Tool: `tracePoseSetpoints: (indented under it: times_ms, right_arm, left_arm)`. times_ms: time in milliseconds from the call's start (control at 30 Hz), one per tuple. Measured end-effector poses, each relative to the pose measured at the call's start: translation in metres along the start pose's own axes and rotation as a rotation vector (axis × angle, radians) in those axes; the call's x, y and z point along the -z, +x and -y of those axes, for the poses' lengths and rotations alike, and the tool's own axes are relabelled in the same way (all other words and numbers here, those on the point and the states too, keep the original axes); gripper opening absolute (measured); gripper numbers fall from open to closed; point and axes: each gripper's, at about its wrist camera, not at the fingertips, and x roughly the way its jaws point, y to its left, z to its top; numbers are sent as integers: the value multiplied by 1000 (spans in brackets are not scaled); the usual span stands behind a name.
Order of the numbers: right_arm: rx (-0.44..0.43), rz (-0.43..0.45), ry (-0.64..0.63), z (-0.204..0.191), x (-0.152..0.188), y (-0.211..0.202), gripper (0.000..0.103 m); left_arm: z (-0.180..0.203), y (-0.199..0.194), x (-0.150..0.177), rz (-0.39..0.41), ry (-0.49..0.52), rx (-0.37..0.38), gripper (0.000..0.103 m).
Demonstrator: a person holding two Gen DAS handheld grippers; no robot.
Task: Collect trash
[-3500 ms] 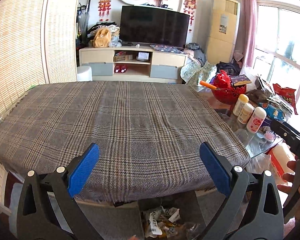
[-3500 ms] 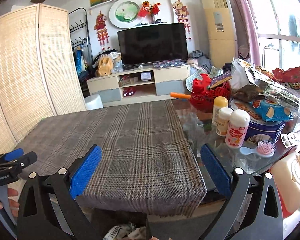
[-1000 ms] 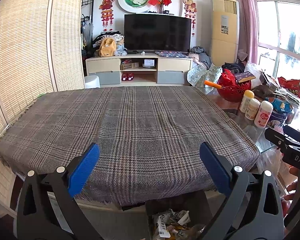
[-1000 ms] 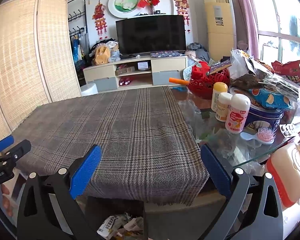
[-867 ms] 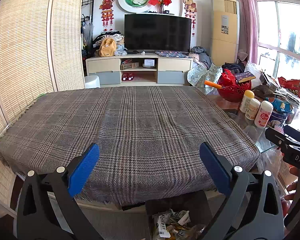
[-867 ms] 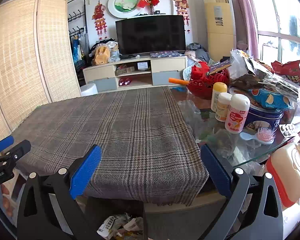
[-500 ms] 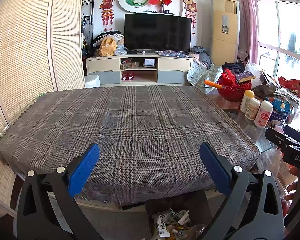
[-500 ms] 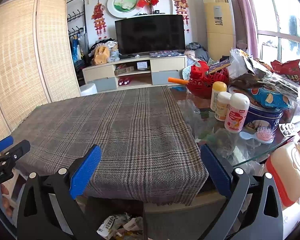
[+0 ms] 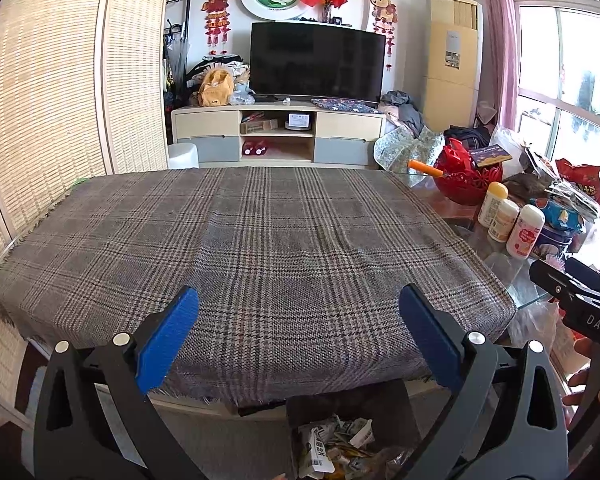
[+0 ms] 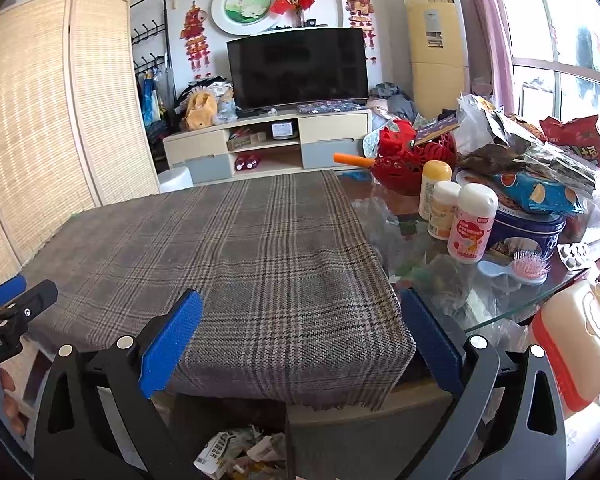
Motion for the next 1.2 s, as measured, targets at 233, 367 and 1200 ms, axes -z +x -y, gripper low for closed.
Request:
tracePoseSetpoints:
  times_ms: [233, 367, 1200]
  right_arm:
    - [3, -1, 19, 4, -1, 0, 100]
    - [1, -1, 23, 5, -1, -1, 100]
    - [-3, -40, 16, 1, 3, 7, 100]
  left_arm:
    - [-1, 3, -1, -34, -14, 8, 95]
    - [5, 2, 1, -21, 31, -10, 95]
    - [-10, 4, -6, -26, -32, -1, 95]
